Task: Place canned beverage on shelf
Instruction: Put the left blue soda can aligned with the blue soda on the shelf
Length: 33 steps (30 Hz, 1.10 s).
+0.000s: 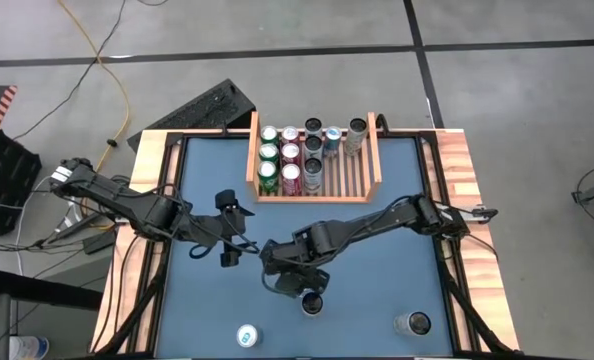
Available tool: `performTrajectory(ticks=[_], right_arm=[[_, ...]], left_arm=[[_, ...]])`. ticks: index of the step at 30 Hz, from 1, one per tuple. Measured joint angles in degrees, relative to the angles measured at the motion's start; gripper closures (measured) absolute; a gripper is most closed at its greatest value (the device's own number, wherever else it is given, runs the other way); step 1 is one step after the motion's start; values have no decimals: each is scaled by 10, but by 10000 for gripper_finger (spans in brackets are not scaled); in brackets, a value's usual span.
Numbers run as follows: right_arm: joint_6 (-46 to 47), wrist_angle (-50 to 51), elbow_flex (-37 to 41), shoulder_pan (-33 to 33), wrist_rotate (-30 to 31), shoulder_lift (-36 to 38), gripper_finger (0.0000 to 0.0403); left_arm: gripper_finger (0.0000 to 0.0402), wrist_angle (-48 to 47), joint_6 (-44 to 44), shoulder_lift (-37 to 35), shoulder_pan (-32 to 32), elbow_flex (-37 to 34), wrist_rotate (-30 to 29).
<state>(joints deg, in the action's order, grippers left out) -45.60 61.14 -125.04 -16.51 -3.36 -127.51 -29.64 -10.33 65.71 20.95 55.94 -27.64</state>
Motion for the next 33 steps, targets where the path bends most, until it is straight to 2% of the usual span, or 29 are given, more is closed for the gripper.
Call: performTrajectory(ticks=[11,15,33], right_arm=[[1,-1,-1,2,0,-12,118],[1,2,-1,3,2,-13,130],[5,-1,-1,9,-9,-13,278]], left_arm=[[60,-5,6,0,0,0,-12],[60,-5,6,0,0,0,-14],[60,-5,1,0,0,0,-15]])
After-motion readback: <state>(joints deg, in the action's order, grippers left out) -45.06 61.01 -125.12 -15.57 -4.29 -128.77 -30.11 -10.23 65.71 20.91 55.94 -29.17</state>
